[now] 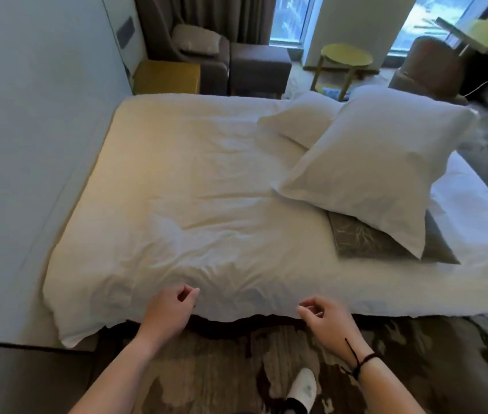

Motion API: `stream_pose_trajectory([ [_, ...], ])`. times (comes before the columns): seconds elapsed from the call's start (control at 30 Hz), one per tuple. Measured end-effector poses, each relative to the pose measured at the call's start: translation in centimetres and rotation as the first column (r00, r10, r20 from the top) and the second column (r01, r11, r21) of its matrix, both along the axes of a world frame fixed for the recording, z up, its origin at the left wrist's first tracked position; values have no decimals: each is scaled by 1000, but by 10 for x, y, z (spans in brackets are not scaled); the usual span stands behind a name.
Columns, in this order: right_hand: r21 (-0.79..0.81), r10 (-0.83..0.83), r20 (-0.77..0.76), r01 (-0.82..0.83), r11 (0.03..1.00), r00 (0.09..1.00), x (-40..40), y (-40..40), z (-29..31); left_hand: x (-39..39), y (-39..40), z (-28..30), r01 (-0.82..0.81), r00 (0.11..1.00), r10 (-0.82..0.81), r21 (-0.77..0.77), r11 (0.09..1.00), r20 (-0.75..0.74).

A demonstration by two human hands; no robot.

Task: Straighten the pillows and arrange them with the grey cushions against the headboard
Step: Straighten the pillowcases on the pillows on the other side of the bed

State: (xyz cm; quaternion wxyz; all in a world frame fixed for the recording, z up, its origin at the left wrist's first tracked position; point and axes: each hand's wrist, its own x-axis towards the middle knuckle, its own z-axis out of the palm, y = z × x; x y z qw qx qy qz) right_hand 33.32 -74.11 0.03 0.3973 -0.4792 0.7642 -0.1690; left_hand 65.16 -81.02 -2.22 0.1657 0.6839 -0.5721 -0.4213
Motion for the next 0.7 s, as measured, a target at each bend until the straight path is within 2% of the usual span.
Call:
stream_pose_trajectory([
  [0.13,-38,-77,93,81,996,993,-92,-17,-13,-100,-17,3,23,999,-23,1,1000,34],
  [0.37,-69,-203,134,213,974,970,-249,-42,-18,-291,-55,31,209,977,-207,-72,975,43],
  [0.53,-114,-259,205,286,952,944,-310,-66,-17,-375,-90,45,277,961,-276,-101,956,28],
  [0.7,-111,-341,221,371,922,914,-350,-95,-26,-437,-141,29,331,944,-329,-139,933,37],
])
